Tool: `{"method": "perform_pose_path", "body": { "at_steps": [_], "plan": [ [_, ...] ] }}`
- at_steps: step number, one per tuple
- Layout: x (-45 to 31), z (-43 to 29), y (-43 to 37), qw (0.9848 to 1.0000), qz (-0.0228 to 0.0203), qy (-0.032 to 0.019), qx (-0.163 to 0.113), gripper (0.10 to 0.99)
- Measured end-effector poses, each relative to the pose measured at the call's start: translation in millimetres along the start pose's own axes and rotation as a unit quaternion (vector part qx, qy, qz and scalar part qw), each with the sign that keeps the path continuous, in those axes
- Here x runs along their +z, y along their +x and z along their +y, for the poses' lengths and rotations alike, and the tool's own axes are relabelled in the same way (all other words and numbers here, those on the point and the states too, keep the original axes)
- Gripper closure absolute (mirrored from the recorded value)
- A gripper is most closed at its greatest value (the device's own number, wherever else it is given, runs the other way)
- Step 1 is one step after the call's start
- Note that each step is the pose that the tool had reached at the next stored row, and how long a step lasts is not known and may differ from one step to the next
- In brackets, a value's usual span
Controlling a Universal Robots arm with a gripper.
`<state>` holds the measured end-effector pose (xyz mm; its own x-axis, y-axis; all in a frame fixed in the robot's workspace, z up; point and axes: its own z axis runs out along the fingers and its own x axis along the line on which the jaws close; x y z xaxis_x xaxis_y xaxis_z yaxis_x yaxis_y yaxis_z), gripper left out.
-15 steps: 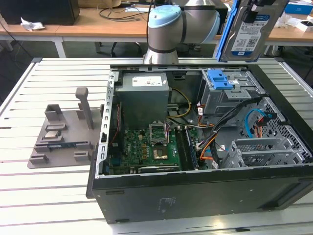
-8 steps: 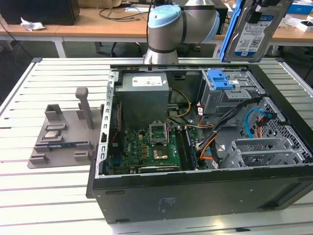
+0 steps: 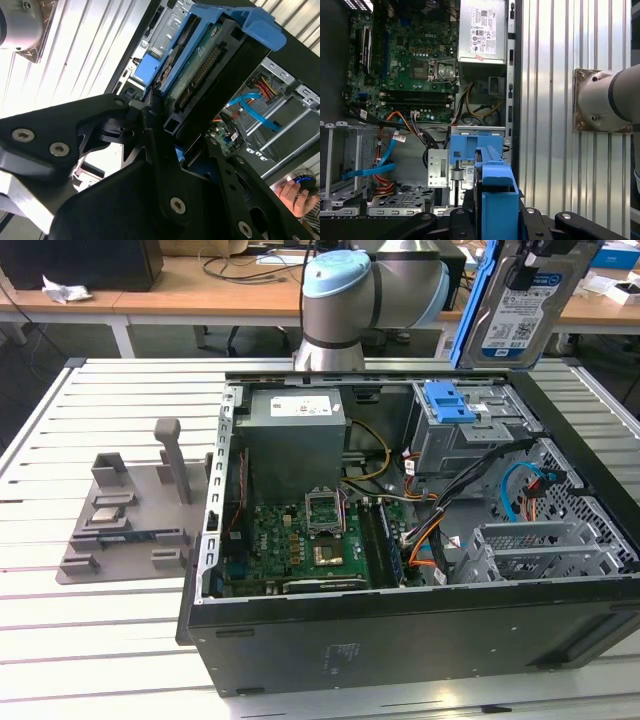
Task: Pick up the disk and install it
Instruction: 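Pick up the disk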
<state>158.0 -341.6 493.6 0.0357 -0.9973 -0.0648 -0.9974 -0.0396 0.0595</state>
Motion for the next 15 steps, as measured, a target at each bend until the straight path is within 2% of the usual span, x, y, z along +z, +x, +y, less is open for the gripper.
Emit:
{"method": "perform_pose_path", "body": {
  "at_steps": [15],
  "plan": [
    [0.6,-3.1,6.7,1.0,0.0,0.0,0.0,0.718]
  ]
}}
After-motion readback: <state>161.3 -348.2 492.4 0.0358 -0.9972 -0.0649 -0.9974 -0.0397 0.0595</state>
